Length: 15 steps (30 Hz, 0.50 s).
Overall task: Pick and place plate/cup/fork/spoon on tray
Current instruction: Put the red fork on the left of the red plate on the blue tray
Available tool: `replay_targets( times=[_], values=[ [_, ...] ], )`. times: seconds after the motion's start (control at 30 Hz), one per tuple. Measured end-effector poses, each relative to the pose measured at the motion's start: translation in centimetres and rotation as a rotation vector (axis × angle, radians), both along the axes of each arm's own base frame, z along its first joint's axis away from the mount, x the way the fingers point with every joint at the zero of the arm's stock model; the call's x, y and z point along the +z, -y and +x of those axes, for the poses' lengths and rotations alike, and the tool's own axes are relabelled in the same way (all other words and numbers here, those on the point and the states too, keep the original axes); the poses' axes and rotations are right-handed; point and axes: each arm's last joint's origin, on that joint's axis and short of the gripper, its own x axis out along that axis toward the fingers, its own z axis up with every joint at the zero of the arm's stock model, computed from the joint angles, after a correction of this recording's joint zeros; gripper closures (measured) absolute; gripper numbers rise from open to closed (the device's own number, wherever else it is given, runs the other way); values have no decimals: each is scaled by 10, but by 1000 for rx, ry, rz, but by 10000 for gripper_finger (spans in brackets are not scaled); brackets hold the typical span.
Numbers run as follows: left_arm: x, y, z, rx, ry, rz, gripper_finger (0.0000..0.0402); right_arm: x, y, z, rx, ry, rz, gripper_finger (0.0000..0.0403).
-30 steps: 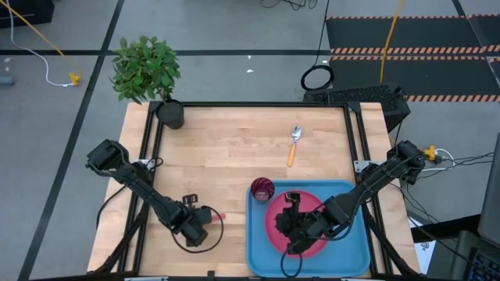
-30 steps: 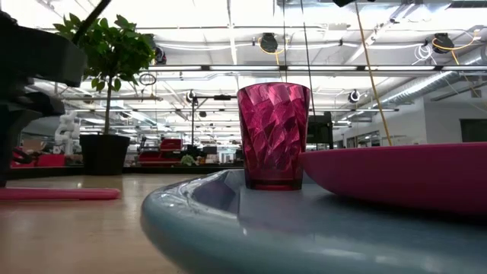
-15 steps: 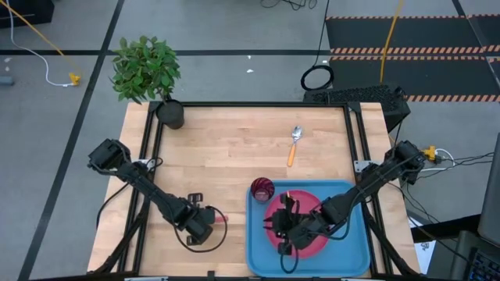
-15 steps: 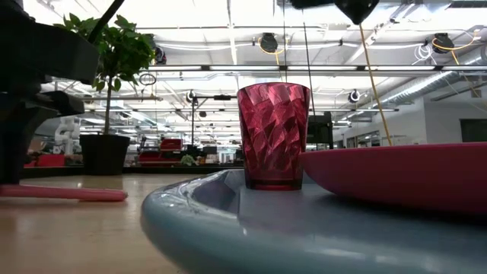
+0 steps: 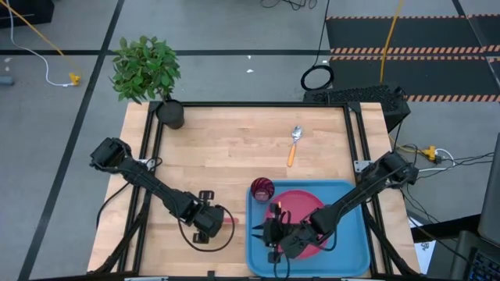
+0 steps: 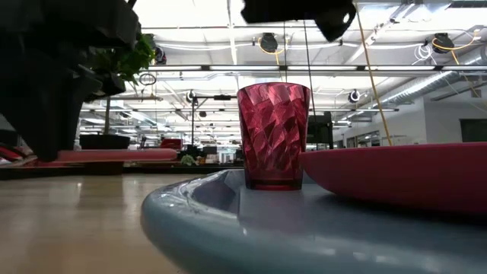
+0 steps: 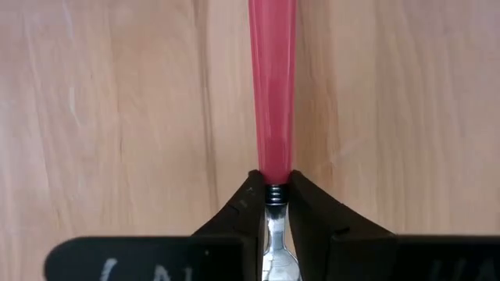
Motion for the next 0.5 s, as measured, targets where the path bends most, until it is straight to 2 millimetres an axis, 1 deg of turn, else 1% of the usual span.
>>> replay_targets(
  times=[0.1, 0.3, 0.4, 0.5],
  values=[
    [4, 1, 2, -19, 13, -2, 362, -6, -2, 4, 7, -10, -29, 318],
    [15, 6, 9, -60, 56, -9, 359, -4, -6, 10, 53, -7, -86, 313],
    [22, 8, 13, -74, 80, -16, 359, -12, -6, 15, 80, -40, -66, 287],
    [28, 10, 17, -86, 118, -18, 358, -17, -7, 20, 76, -48, -74, 247]
  ],
)
